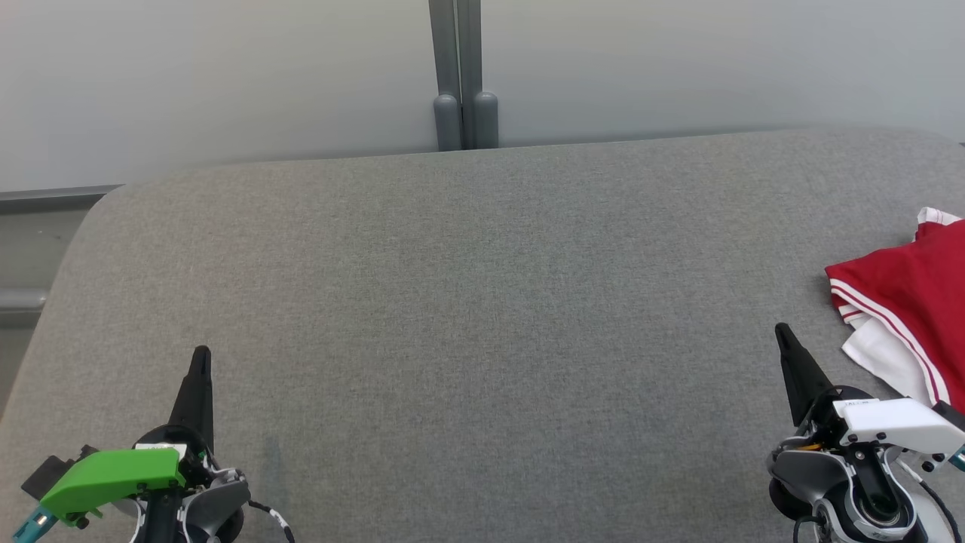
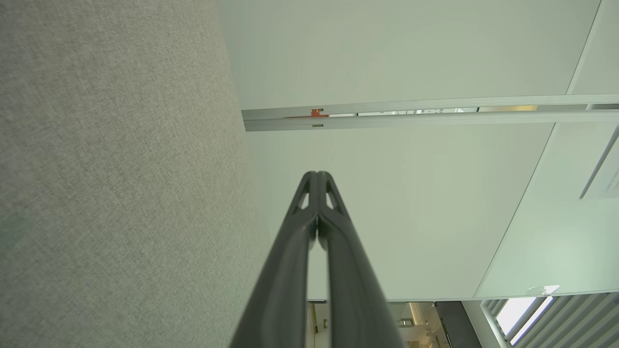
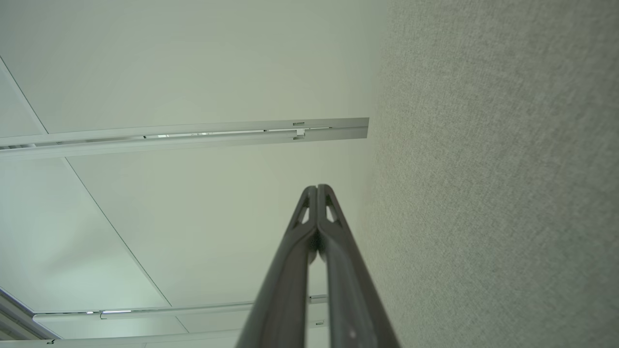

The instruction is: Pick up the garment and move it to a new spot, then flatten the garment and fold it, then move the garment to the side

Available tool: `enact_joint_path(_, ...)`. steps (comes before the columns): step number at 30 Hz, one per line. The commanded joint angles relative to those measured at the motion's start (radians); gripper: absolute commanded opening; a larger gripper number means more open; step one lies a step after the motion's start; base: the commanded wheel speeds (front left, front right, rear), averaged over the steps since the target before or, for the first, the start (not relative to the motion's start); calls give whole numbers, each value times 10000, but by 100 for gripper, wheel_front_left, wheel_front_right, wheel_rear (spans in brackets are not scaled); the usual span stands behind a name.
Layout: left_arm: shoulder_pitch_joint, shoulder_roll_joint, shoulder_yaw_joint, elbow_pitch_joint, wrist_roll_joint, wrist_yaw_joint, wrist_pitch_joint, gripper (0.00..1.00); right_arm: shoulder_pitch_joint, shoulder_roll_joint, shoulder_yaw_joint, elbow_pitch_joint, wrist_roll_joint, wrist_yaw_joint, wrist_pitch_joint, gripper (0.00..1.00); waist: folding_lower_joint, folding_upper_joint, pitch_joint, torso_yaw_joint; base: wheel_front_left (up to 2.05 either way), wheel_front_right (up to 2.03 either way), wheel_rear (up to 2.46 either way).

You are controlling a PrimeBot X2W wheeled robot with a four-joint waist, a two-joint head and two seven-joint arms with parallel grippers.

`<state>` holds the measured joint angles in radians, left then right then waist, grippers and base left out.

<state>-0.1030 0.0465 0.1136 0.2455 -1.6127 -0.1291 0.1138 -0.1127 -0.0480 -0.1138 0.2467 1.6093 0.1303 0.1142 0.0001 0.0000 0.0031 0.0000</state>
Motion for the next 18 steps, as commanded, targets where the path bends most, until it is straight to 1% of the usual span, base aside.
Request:
enact_joint_path(1, -107, 69, 28, -19, -7, -53, 41, 0, 96, -42, -15, -59, 67, 7, 37, 0, -1, 0, 0, 0, 0, 0, 0)
enact_joint_path(18, -107, 69, 27, -21, -7, -53, 41, 0, 95, -42, -14, -59, 68, 6, 36, 0, -1, 0, 0, 0, 0, 0, 0)
